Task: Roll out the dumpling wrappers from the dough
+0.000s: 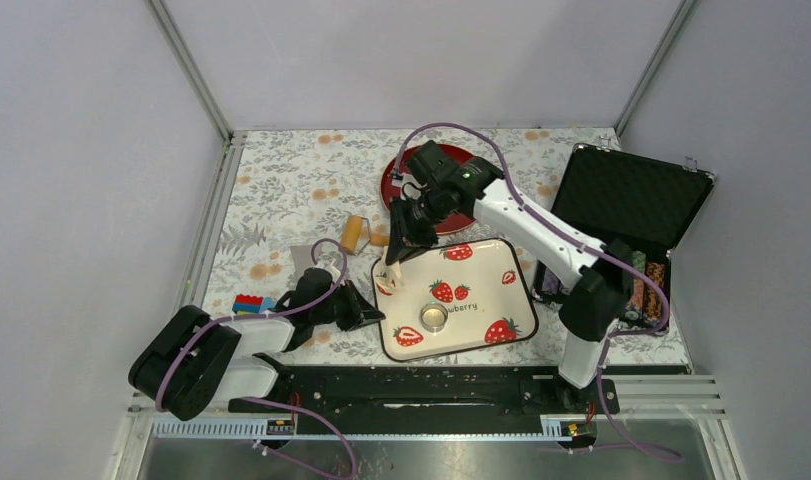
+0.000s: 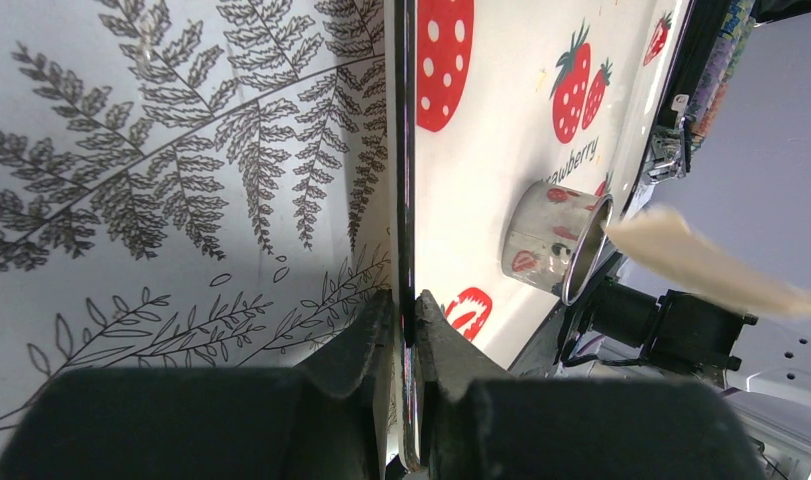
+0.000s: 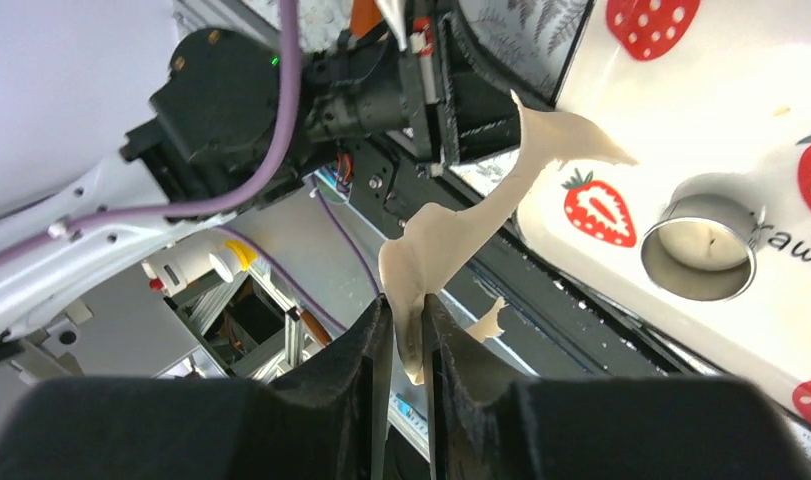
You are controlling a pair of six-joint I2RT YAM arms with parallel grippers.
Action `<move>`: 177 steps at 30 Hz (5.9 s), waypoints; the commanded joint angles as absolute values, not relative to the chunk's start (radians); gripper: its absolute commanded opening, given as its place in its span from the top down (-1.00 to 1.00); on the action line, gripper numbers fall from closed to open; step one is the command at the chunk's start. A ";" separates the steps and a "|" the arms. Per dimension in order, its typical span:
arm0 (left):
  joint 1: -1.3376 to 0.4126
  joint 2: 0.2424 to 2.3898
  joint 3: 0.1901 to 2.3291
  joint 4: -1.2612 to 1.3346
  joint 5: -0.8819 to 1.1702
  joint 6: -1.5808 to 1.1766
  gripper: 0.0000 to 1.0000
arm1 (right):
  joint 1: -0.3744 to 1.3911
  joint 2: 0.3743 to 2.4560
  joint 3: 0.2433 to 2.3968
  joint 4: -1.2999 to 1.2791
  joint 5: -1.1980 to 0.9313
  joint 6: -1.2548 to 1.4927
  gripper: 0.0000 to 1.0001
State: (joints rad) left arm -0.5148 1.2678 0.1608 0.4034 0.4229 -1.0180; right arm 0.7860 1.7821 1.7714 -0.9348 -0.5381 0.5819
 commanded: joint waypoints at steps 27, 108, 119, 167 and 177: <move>-0.526 1.345 0.125 0.365 0.399 -0.981 1.00 | 0.703 2.143 1.699 -0.835 -0.182 0.440 -0.24; -0.526 1.369 0.134 0.372 0.404 -0.979 1.00 | 0.458 1.705 1.307 -0.889 -0.370 0.372 1.00; -0.526 1.381 0.136 0.378 0.412 -0.979 1.00 | 0.193 1.918 1.622 -1.013 -0.329 0.277 1.00; -0.537 1.125 0.245 -0.008 0.379 -0.840 1.00 | 0.081 1.824 1.539 -0.970 -0.248 0.341 -0.48; -0.537 1.199 0.376 -0.188 0.353 -0.696 1.00 | 0.127 1.592 1.267 -0.909 -0.335 0.372 -0.55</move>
